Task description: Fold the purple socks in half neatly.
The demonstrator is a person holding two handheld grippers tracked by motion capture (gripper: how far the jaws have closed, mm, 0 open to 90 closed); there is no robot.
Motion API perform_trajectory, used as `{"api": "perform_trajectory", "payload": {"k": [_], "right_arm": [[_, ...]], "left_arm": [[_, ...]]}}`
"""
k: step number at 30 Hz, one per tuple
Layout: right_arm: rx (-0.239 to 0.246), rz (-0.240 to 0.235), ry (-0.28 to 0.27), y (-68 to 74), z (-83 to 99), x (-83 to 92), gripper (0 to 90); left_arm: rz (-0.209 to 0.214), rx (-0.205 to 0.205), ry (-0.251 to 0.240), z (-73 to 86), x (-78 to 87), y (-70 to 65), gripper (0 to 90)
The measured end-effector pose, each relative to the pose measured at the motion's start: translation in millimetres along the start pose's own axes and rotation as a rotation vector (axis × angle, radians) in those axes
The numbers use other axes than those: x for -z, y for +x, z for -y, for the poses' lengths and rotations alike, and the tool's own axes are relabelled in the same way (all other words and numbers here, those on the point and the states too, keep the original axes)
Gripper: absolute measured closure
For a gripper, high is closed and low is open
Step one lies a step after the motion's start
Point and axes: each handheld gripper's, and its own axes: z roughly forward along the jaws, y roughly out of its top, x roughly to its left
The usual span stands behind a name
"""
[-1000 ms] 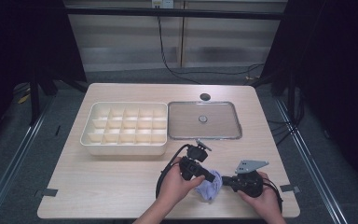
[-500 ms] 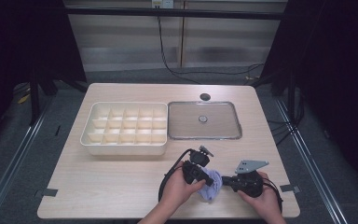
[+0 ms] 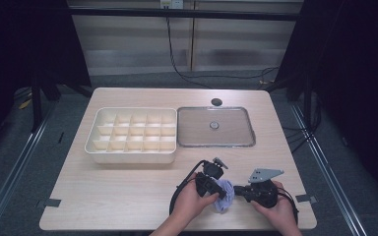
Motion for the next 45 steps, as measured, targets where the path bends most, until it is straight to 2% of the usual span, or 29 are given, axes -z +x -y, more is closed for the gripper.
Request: {"api": "perform_trajectory", "payload": {"k": [6, 9, 10, 14, 18, 19, 20, 22, 23, 31, 33, 34, 35, 38, 41, 45], "right_arm": [[0.0, 0.0, 0.001, 0.0, -0.1, 0.0, 87.8], [0.0, -0.001, 0.0, -0.1, 0.0, 0.0, 87.8], [-0.001, -0.001, -0.001, -0.1, 0.0, 0.0, 87.8], [-0.002, -0.001, -0.001, -0.1, 0.0, 0.0, 87.8], [-0.001, -0.001, -0.002, -0.2, 0.1, 0.0, 87.8], [0.0, -0.002, -0.001, -0.3, 0.1, -0.1, 87.8], [-0.001, -0.002, -0.002, -0.3, 0.2, 0.0, 87.8], [0.0, -0.003, -0.003, -0.5, 0.3, -0.1, 87.8], [-0.002, 0.0, -0.001, -0.5, 0.3, 0.2, 87.8], [-0.002, -0.004, -0.003, -0.6, 0.3, 0.0, 87.7], [-0.001, -0.003, -0.003, -0.6, 0.3, 0.0, 87.8], [-0.001, -0.003, -0.003, -0.6, 0.3, 0.0, 87.8], [-0.001, -0.003, -0.003, -0.5, 0.3, 0.0, 87.8], [-0.001, -0.003, -0.003, -0.4, 0.3, 0.0, 87.8], [-0.003, -0.003, -0.004, -0.4, 0.3, -0.1, 87.8], [-0.003, -0.003, -0.003, -0.3, 0.2, -0.1, 87.8]], "left_arm": [[0.004, 0.015, -0.007, -1.5, 3.0, -0.6, 82.5], [0.015, 0.007, -0.013, -3.2, 8.3, 1.1, 82.5], [0.017, 0.022, -0.028, -3.7, 9.0, 0.3, 82.6], [0.007, 0.014, -0.032, -7.5, 13.3, 1.3, 82.6], [-0.005, 0.029, -0.032, -9.6, 9.6, 3.6, 82.6], [-0.002, 0.021, -0.022, -9.6, 8.4, 5.0, 82.6], [-0.009, 0.035, -0.027, -8.9, 5.7, 4.6, 82.6], [-0.009, 0.025, -0.011, -8.2, 2.9, 6.6, 82.6], [-0.008, 0.036, -0.015, -8.0, 2.0, 6.5, 82.7], [-0.013, 0.027, -0.032, -12.2, 11.2, 5.3, 82.7], [-0.024, 0.036, -0.036, -12.2, 9.8, 4.8, 82.6], [-0.023, 0.021, -0.021, -11.9, 8.8, 6.2, 82.7], [-0.026, 0.034, -0.023, -11.2, 6.7, 5.6, 82.7], [-0.022, 0.039, -0.02, -9.4, 2.1, 6.6, 82.7], [-0.028, 0.023, -0.008, -9.7, 1.4, 6.6, 82.7], [-0.033, 0.025, -0.008, -10.6, 0.5, 5.1, 82.7]]}}
